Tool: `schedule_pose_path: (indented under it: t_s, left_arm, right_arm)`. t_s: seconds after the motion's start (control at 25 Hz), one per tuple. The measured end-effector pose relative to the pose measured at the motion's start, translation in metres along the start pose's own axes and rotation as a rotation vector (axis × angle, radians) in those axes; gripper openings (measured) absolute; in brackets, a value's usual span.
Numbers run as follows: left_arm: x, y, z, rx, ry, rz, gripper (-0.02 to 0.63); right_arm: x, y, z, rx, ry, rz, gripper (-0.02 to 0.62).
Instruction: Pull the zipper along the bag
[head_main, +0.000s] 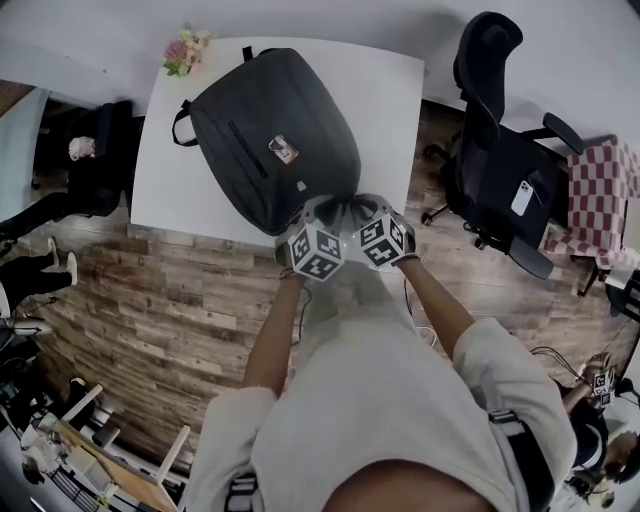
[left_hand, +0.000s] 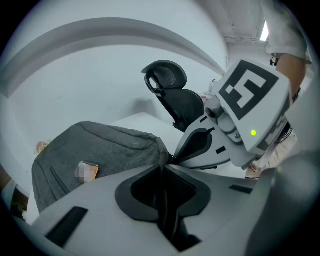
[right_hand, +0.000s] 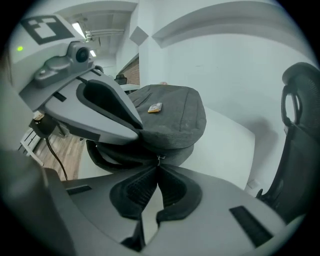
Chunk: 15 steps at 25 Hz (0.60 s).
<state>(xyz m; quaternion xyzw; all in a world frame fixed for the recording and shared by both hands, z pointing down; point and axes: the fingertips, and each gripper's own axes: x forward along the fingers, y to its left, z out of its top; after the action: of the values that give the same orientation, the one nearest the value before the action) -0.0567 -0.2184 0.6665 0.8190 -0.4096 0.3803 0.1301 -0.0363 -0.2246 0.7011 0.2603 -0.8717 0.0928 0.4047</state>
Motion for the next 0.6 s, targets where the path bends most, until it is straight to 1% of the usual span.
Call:
schedule_pose_path:
  t_s: [0.12,0.32,0.48,0.52,0.6]
  left_arm:
    - [0.007,-0.003,0.007,-0.011,0.006,-0.034,0.055]
    - [0.013,-0.008,0.013,-0.011,0.02,-0.064,0.055]
    - [0.012,-0.013,0.012,-0.004,-0.004,-0.093,0.057]
    - [0.009,-0.014,0.012,0.007,-0.009,-0.092,0.067]
    - [-0.001,-0.013,0.008,0.06,-0.003,-0.073,0.12]
  right_arm:
    - [-0.002,0.001,-0.003,0.025,-0.004,-0.009,0.018]
    - [-0.006,0.0,-0.004,0.073,-0.007,-0.034,0.017]
    - [-0.005,-0.002,-0.009,0.065,0.002,-0.028,0.017]
    - [-0.005,-0.002,-0.01,0.067,0.003,-0.019,0.017]
    - [-0.005,-0.003,-0.011,0.073,0.002,-0.012,0.017]
